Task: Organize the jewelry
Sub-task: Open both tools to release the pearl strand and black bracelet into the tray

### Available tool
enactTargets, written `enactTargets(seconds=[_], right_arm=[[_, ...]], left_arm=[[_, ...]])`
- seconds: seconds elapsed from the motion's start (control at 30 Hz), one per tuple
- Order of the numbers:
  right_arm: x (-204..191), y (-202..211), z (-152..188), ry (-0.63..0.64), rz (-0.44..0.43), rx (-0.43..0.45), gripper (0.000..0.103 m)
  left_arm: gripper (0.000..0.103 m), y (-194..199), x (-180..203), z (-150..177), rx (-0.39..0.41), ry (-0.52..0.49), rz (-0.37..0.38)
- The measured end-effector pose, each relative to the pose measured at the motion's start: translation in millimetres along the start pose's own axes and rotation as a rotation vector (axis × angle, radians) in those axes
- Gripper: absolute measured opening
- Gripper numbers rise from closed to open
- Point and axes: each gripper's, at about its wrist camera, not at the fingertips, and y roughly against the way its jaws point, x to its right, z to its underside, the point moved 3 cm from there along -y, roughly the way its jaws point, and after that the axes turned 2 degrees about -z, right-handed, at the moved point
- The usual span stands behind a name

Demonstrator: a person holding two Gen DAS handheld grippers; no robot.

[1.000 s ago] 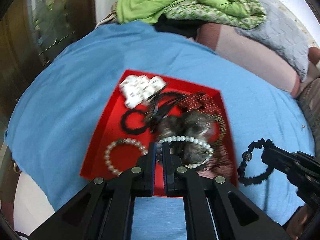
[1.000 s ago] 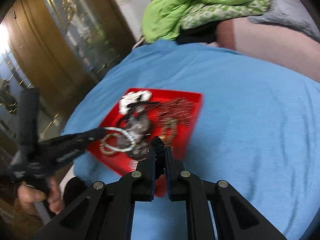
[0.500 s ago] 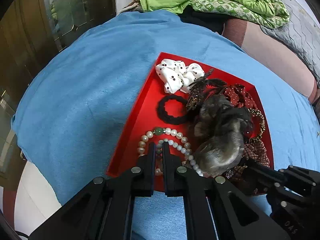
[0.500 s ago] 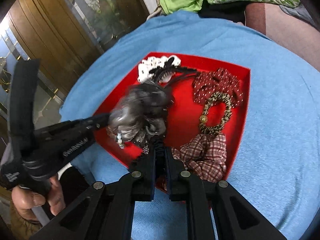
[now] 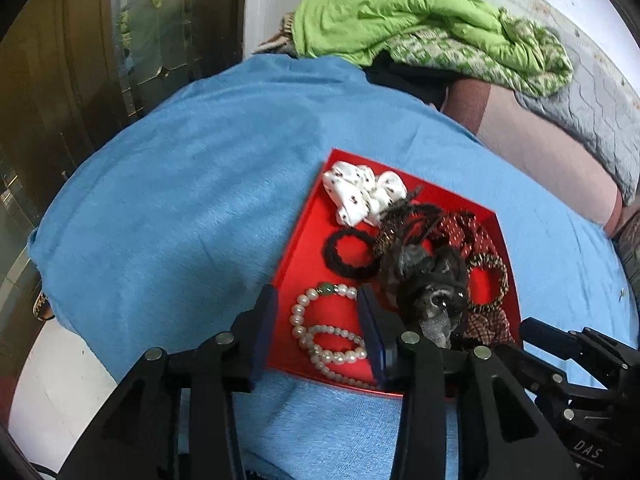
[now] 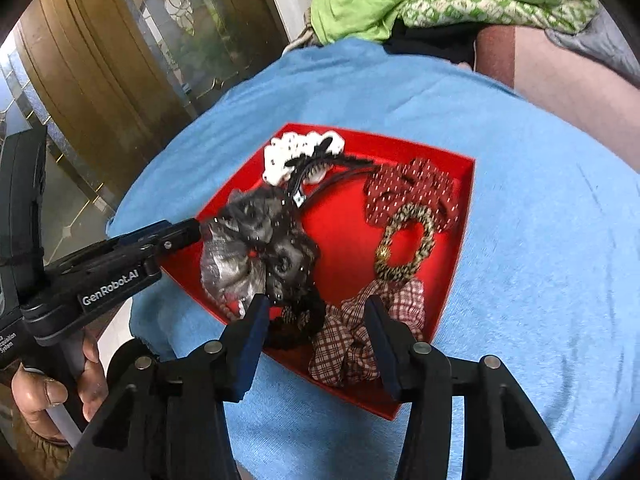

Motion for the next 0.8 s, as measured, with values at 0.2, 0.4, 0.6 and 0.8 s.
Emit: enactTargets(seconds=[0.2,0.4,0.6,0.8], right_arm=[[-23.6,-5.8,-16.9,0.067,-0.052,0.016,0.054],[-37.5,-42.1,-30.8,0.114,-0.021,-0.025,0.054],[6.2,-46.8,-41.9,0.042,0.149,-0.006,0.054],[18.4,-32.8,-44.0,0.007,0.116,0.015,0.054]], left_arm=[[0.050,10.0,-29.1,-6.6,0.046,0.091,-0.049],[0.051,10.7,-42.0,-6.7,0.059,0.116,-0.078],[0.061,12.8,-37.8,-6.0,0.094,0.093,-0.090],[0.064,20.6,-20.6,-6.0,0.133,0.039,-0.094]])
